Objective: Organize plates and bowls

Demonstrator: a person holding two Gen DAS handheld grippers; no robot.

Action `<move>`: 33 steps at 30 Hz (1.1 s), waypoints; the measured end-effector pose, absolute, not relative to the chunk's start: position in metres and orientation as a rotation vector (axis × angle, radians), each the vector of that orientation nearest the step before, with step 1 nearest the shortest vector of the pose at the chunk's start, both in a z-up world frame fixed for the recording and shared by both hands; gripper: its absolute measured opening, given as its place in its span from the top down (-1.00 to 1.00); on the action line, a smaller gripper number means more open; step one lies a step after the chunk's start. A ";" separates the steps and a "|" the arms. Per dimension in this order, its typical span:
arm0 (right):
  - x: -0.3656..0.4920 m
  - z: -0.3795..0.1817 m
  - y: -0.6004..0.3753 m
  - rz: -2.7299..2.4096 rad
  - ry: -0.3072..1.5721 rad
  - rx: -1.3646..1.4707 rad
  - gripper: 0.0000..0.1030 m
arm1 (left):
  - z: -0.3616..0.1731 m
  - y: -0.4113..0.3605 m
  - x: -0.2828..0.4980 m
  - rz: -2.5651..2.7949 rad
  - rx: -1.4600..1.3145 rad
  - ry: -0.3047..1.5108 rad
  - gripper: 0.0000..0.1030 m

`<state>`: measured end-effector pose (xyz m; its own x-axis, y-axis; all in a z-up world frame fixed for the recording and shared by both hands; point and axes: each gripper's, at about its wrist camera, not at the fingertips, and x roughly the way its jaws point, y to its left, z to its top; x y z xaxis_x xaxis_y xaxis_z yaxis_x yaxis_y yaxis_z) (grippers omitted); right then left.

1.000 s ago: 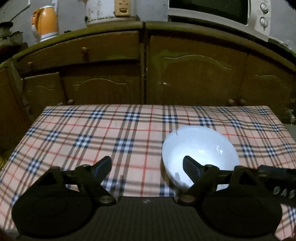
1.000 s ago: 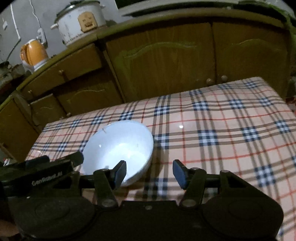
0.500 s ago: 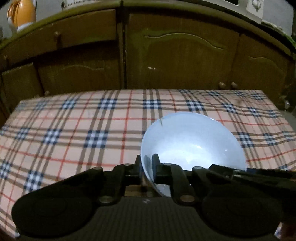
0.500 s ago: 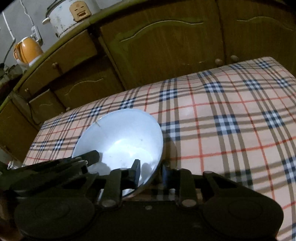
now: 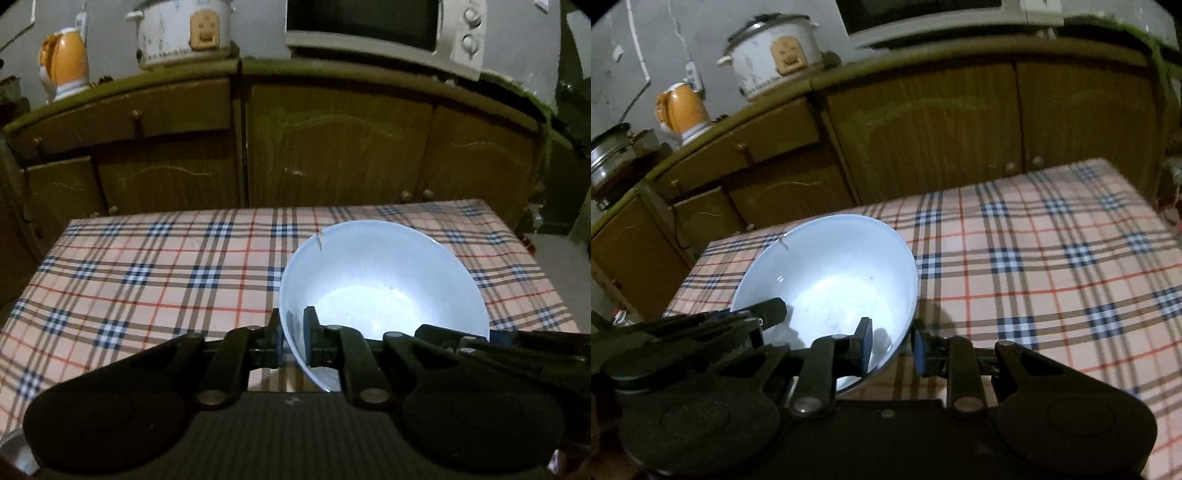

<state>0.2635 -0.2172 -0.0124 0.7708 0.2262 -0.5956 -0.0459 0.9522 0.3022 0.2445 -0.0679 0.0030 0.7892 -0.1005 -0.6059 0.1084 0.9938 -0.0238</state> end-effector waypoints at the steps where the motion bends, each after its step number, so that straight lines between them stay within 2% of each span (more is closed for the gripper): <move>1: 0.255 -0.008 -0.218 0.149 0.668 0.273 0.41 | 0.007 -0.069 0.236 -0.112 0.017 0.643 0.77; 13: 0.156 0.034 -0.218 0.136 0.566 0.250 0.41 | 0.040 -0.081 0.159 -0.123 0.015 0.569 0.76; 33: 0.068 0.044 -0.218 0.128 0.508 0.260 0.41 | 0.044 -0.084 0.092 -0.137 0.007 0.539 0.75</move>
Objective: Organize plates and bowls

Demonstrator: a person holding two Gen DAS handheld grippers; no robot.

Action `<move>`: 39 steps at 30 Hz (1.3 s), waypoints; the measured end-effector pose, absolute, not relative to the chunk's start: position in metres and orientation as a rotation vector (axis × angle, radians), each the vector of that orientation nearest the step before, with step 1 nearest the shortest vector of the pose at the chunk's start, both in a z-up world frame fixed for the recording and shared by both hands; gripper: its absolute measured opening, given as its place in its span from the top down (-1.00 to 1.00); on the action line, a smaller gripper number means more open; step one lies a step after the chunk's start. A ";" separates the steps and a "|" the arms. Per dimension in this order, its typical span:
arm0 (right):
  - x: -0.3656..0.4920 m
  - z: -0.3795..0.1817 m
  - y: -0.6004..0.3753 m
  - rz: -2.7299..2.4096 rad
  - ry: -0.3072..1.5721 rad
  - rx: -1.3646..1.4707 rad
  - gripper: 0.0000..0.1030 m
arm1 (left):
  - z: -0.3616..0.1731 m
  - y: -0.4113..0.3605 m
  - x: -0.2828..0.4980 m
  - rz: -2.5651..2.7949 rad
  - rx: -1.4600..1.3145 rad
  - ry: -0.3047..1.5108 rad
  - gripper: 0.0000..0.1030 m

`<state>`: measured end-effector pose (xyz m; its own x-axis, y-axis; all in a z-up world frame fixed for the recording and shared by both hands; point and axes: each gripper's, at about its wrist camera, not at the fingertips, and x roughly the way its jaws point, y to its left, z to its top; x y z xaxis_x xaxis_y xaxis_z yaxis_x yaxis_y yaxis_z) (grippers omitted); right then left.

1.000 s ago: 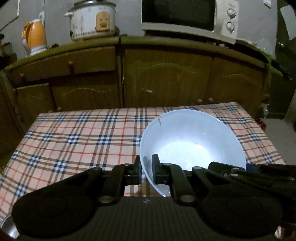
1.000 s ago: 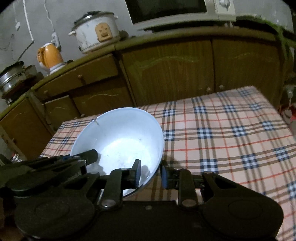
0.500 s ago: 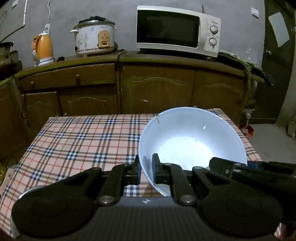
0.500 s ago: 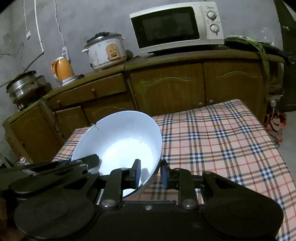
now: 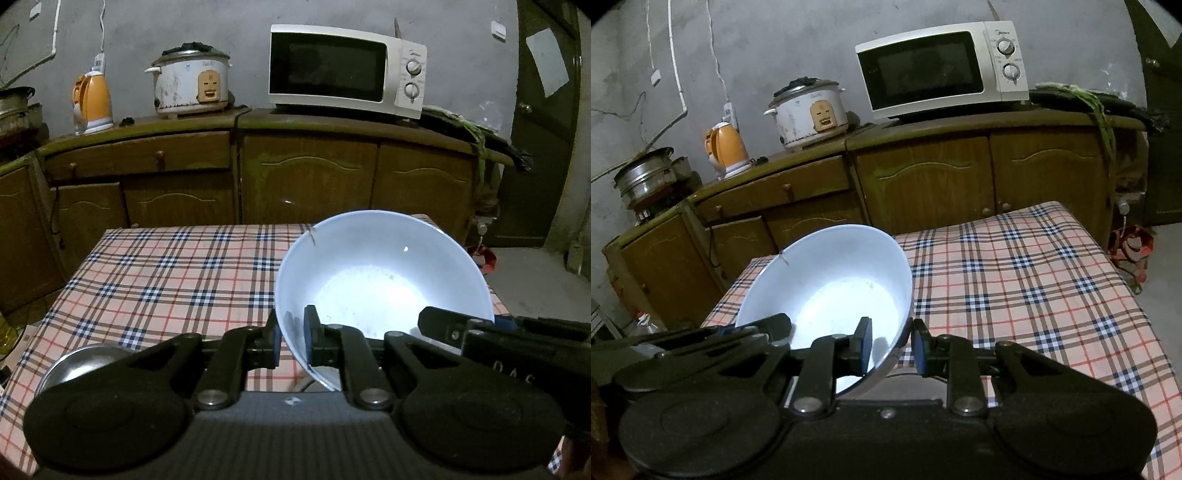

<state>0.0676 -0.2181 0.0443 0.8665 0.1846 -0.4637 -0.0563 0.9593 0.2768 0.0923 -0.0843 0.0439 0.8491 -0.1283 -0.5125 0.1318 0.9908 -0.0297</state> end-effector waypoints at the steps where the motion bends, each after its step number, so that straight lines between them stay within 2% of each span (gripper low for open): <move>1: 0.065 0.044 -0.218 0.127 0.509 0.262 0.41 | 0.044 -0.085 0.091 -0.137 0.007 0.540 0.75; 39: 0.034 0.004 -0.235 0.085 0.581 0.315 0.41 | 0.009 -0.099 0.075 -0.190 0.019 0.632 0.75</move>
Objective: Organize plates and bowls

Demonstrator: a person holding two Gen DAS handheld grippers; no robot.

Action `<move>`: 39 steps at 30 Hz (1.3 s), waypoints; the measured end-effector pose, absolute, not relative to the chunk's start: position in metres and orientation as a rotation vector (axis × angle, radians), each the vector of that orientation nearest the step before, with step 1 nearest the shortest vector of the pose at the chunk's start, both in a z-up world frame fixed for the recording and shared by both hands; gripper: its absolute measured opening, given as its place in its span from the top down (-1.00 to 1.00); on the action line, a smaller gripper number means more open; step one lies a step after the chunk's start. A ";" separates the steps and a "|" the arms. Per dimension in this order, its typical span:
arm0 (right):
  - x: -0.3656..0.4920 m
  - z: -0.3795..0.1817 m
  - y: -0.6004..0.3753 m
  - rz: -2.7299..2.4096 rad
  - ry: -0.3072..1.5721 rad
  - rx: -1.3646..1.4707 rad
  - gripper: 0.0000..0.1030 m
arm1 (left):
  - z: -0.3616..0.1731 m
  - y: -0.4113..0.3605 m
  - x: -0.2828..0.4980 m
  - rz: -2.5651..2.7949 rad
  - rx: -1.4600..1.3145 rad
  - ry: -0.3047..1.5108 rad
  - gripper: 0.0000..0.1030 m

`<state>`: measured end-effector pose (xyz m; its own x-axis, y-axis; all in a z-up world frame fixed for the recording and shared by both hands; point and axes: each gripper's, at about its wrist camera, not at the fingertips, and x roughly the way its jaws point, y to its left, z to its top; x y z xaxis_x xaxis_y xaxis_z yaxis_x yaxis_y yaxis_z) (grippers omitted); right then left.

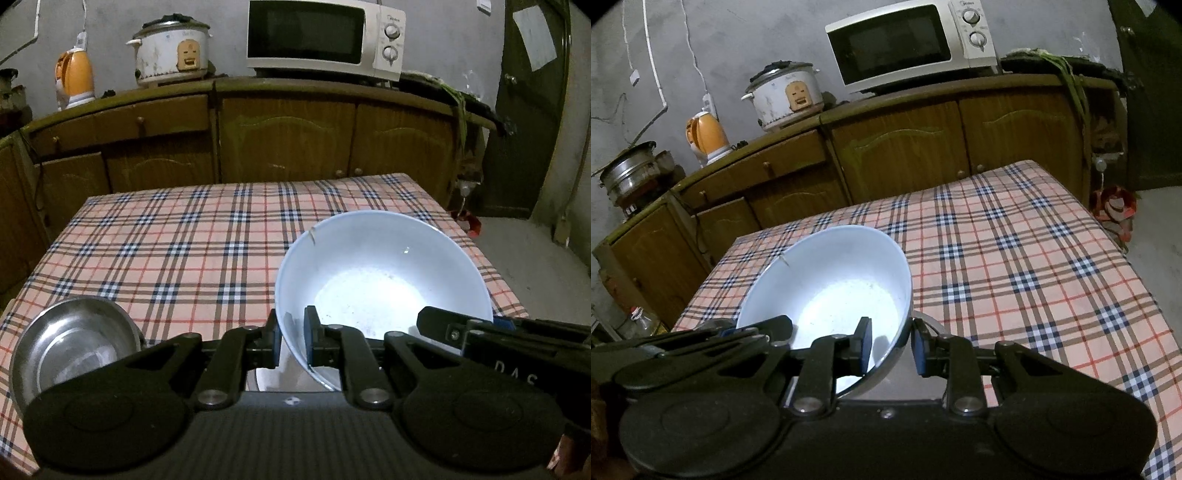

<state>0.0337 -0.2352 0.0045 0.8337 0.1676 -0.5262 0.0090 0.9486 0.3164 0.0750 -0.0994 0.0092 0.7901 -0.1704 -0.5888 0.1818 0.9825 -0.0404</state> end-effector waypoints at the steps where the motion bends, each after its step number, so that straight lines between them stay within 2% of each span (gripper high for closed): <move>1: 0.034 0.003 -0.236 0.085 0.586 0.316 0.41 | 0.008 -0.099 0.075 -0.191 0.018 0.636 0.75; 26: 0.062 -0.062 -0.236 0.083 0.744 0.356 0.41 | -0.041 -0.104 0.097 -0.213 0.083 0.755 0.73; 39: 0.074 -0.072 -0.227 0.098 0.765 0.315 0.42 | -0.050 -0.101 0.103 -0.201 0.095 0.769 0.71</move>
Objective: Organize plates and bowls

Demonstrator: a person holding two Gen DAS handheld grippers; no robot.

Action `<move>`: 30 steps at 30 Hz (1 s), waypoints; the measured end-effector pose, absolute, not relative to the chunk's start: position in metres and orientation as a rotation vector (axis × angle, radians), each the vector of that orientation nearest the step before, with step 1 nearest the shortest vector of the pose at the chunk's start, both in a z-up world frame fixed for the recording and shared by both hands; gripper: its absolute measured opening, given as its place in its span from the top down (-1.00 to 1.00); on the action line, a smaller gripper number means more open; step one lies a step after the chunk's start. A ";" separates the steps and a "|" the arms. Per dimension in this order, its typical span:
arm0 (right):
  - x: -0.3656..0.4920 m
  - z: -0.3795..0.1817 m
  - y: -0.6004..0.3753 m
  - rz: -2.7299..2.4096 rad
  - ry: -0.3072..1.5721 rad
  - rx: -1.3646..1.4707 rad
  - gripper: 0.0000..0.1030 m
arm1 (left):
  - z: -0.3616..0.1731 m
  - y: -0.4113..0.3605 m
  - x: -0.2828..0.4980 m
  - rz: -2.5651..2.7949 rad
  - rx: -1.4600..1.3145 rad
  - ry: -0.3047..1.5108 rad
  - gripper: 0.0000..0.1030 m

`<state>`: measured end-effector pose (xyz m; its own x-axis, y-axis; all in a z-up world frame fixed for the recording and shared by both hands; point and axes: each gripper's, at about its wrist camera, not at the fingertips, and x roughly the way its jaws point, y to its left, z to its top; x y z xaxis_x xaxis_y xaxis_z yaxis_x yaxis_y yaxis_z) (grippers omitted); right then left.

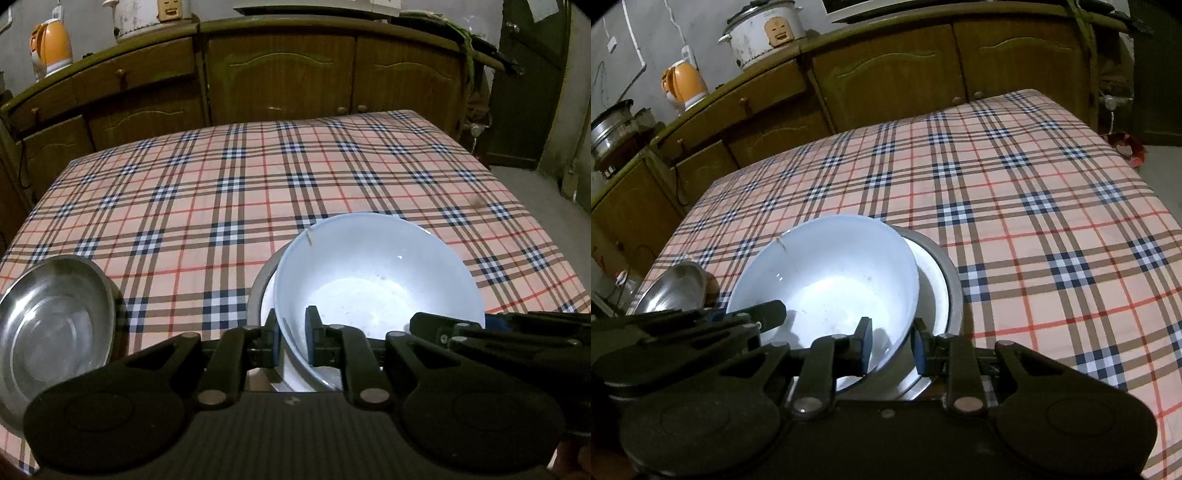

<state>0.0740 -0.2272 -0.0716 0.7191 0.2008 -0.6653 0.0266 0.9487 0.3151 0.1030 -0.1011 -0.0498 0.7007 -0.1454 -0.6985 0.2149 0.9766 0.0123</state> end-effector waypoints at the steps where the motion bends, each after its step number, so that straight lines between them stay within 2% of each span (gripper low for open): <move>1: 0.074 -0.071 -0.227 0.101 0.768 0.312 0.42 | -0.050 -0.101 0.103 -0.203 0.097 0.769 0.71; 16: 0.071 -0.068 -0.228 0.105 0.755 0.303 0.32 | -0.051 -0.093 0.100 -0.229 0.054 0.750 0.54; 17: 0.069 -0.067 -0.229 0.101 0.744 0.304 0.24 | -0.050 -0.092 0.100 -0.228 0.045 0.748 0.52; 19: 0.064 -0.060 -0.231 0.086 0.707 0.298 0.07 | -0.048 -0.091 0.099 -0.213 0.048 0.734 0.36; 25: 0.058 -0.052 -0.243 0.064 0.675 0.333 0.06 | -0.039 -0.085 0.096 -0.201 0.022 0.705 0.31; 27: 0.056 -0.051 -0.246 0.059 0.663 0.343 -0.03 | -0.037 -0.082 0.097 -0.198 0.013 0.703 0.26; 29: 0.051 -0.048 -0.247 0.052 0.643 0.346 -0.44 | -0.035 -0.079 0.096 -0.192 0.007 0.702 0.17; 30: 0.050 -0.046 -0.247 0.040 0.629 0.340 -0.52 | -0.035 -0.077 0.096 -0.188 0.001 0.698 0.10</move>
